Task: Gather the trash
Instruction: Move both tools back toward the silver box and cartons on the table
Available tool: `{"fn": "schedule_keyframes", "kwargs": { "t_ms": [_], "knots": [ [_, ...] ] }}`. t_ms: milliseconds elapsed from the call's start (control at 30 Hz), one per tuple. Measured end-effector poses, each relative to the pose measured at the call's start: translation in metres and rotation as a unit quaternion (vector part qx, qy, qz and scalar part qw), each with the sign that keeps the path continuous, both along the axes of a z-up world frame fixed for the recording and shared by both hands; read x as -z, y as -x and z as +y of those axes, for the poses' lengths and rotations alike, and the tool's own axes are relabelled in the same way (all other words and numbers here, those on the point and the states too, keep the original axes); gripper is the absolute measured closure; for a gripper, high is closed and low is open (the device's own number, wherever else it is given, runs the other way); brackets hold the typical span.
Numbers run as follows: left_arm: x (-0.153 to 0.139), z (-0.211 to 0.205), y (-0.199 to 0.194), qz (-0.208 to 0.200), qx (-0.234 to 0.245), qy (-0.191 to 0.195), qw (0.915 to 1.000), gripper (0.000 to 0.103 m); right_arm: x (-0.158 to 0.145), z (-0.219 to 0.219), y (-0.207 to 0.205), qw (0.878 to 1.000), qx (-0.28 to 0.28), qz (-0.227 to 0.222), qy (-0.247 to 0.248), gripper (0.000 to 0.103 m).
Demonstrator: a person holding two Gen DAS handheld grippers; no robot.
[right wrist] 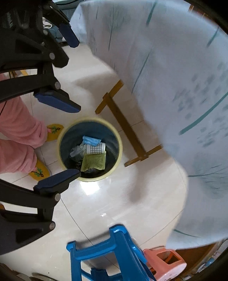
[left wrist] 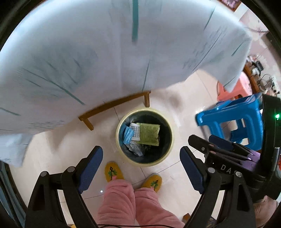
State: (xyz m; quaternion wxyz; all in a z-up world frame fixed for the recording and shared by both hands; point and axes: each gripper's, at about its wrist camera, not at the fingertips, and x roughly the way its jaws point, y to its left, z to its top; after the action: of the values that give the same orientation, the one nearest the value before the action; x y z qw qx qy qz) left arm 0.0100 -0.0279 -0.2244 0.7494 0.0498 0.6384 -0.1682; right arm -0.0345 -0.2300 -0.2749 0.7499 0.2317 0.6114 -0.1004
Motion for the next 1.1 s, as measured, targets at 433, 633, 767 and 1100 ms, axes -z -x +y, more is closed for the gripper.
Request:
{"fn": "schedule_keyframes", "kwargs": {
  "t_ms": [433, 633, 767, 1100],
  "knots": [
    [-0.16, 0.032, -0.007, -0.083, -0.028, 0.057, 0.9945, 0.015, -0.171, 0.028, 0.004, 0.995, -0.045, -0.083, 0.042, 0.036],
    [-0.215, 0.046, -0.007, -0.142, -0.043, 0.078, 0.9858, 0.015, -0.231, 0.035, 0.009, 0.987, -0.06, -0.134, 0.062, 0.036],
    [-0.251, 0.05, -0.008, -0.186, -0.056, 0.083, 0.9775, 0.015, -0.264, 0.035, 0.009, 0.981, -0.066, -0.169, 0.066, 0.036],
    [-0.302, 0.047, -0.009, -0.246, -0.067, 0.082, 0.9635, 0.015, -0.323, 0.044, -0.006, 0.956, -0.115, -0.244, 0.114, 0.036]
  ]
}}
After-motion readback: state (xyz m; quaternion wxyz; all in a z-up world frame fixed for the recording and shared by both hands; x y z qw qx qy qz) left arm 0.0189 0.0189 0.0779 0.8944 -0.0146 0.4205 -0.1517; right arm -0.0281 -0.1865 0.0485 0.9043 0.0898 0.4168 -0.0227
